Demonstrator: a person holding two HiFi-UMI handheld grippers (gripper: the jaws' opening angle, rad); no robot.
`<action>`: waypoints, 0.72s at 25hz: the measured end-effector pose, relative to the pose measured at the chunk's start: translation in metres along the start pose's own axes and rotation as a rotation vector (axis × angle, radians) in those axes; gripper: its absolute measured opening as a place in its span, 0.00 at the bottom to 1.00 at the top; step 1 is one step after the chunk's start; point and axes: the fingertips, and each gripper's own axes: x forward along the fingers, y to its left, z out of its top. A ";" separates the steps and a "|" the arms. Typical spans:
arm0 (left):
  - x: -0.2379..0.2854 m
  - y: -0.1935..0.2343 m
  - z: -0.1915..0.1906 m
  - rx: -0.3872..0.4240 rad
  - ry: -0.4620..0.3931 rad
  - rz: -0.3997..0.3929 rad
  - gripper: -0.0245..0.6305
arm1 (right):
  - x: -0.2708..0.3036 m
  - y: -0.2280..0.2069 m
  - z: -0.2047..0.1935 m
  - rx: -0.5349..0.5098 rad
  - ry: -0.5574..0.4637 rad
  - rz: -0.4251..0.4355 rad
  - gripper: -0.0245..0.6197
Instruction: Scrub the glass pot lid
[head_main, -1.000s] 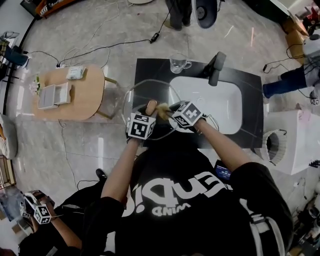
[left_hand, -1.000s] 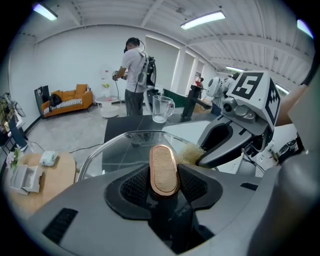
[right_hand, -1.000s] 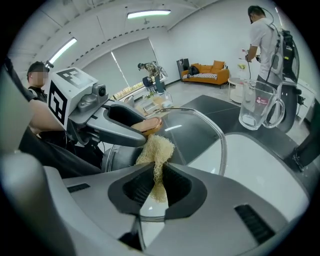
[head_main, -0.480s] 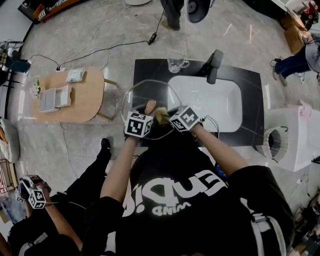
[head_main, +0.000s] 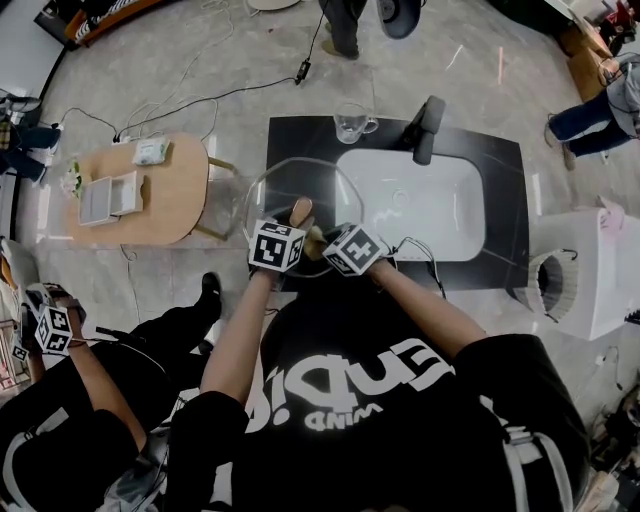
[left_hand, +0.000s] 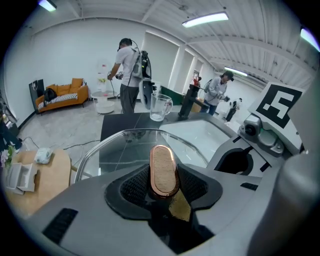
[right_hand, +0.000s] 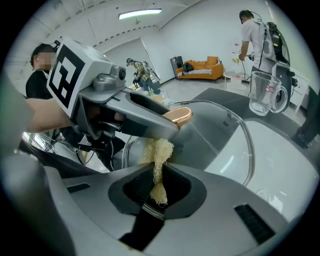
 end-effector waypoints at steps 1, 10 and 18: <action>0.000 0.000 0.000 0.001 0.001 0.000 0.32 | 0.001 0.002 0.001 0.004 -0.003 0.000 0.11; 0.001 -0.001 0.000 -0.009 -0.009 0.006 0.32 | 0.012 0.015 0.008 0.027 -0.015 0.023 0.11; 0.000 0.005 0.001 -0.016 -0.007 -0.009 0.32 | 0.012 0.027 0.008 0.036 0.002 0.049 0.11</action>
